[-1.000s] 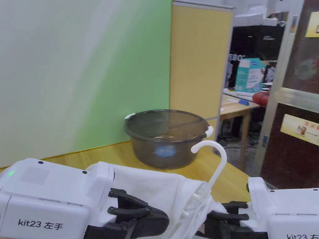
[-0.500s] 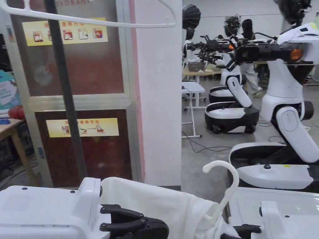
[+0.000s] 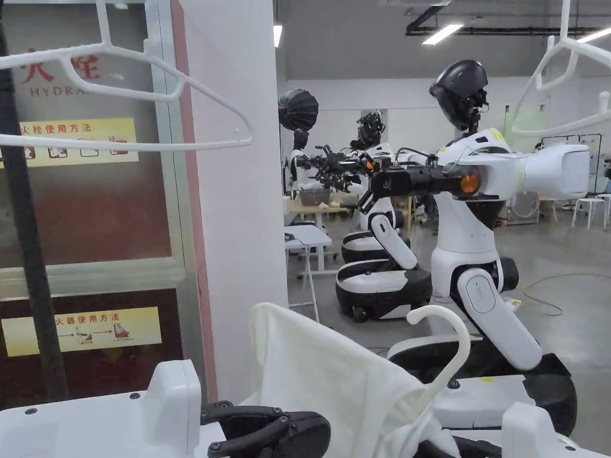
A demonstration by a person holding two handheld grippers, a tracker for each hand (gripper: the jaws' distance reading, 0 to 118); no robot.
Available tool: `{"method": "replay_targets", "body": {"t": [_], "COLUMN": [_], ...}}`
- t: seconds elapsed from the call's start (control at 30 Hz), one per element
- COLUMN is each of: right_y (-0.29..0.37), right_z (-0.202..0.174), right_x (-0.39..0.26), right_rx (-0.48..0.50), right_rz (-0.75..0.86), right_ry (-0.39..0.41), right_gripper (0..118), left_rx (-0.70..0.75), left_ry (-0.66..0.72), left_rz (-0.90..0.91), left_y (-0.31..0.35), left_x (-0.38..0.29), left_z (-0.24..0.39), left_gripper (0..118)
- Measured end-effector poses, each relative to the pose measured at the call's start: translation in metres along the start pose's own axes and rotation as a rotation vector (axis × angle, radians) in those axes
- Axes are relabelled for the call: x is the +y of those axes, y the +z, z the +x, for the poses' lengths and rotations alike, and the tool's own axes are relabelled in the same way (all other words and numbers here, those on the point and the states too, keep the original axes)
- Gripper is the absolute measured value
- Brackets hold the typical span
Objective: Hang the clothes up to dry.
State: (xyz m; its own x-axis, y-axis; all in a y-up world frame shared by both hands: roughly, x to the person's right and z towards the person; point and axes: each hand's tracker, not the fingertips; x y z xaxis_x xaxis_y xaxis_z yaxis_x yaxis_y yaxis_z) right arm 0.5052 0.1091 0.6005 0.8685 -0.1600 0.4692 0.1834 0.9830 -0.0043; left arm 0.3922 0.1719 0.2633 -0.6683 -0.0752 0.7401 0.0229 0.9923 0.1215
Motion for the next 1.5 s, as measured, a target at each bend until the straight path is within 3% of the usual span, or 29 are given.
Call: {"method": "replay_targets", "body": {"t": [0.03,0.07,0.13,0.17,0.23,0.3,0.37,0.43,0.53,0.57,0.67,0.73,0.83,0.93,1.27,1.37,1.5], "right_y": [-0.001,-0.001,-0.002,-0.004,-0.008,-0.016,-0.020,-0.028,-0.032,-0.033,-0.026,-0.026,-0.022,-0.022,-0.024,-0.027,-0.038], "right_z": [-0.005,-0.011,-0.021,-0.027,-0.044,-0.057,-0.058,-0.061,-0.058,-0.060,-0.056,-0.058,-0.055,-0.061,-0.071,-0.072,-0.075], "right_x": [0.010,0.018,0.039,0.049,0.064,0.078,0.083,0.084,0.079,0.079,0.075,0.076,0.079,0.084,0.102,0.118,0.173], "right_rx": [-0.068,-0.107,-0.212,-0.225,-0.341,-0.489,-0.504,-0.560,-0.594,-0.637,-0.604,-0.649,-0.616,-0.614,-0.600,-0.586,-0.573], "right_rz": [0.039,0.091,0.164,0.169,0.224,0.256,0.285,0.275,0.261,0.229,0.226,0.219,0.228,0.228,0.222,0.227,0.245], "right_ry": [-0.015,0.019,-0.024,0.022,0.128,0.122,0.017,0.033,0.038,0.076,0.049,0.100,0.076,0.128,0.165,0.163,0.226], "right_gripper": [5,5,5,5,5,5,5,5,5,5,5,5,5,5,5,5,5], "left_rx": [0.026,0.079,0.186,0.266,0.431,0.575,0.646,0.737,0.722,0.707,0.700,0.738,0.720,0.718,0.741,0.742,0.752], "left_ry": [-0.038,-0.075,-0.146,-0.160,-0.113,-0.126,-0.158,-0.166,-0.107,-0.110,-0.083,-0.101,-0.072,-0.053,-0.110,-0.109,-0.093], "left_rz": [0.026,0.056,0.107,0.132,0.183,0.281,0.396,0.400,0.453,0.420,0.401,0.390,0.401,0.387,0.379,0.391,0.384], "left_y": [-0.003,-0.005,-0.014,-0.018,-0.032,-0.041,-0.050,-0.057,-0.060,-0.061,-0.061,-0.063,-0.063,-0.066,-0.069,-0.064,-0.060], "left_x": [0.011,0.021,0.041,0.051,0.071,0.091,0.103,0.113,0.118,0.120,0.115,0.115,0.116,0.120,0.126,0.127,0.133], "left_z": [0.009,0.018,0.037,0.042,0.053,0.068,0.076,0.083,0.085,0.085,0.079,0.078,0.074,0.073,0.082,0.082,0.076], "left_gripper": [0,0,0,0,0,0,0,0,0,0,0,0,0,0,0,0,0]}}
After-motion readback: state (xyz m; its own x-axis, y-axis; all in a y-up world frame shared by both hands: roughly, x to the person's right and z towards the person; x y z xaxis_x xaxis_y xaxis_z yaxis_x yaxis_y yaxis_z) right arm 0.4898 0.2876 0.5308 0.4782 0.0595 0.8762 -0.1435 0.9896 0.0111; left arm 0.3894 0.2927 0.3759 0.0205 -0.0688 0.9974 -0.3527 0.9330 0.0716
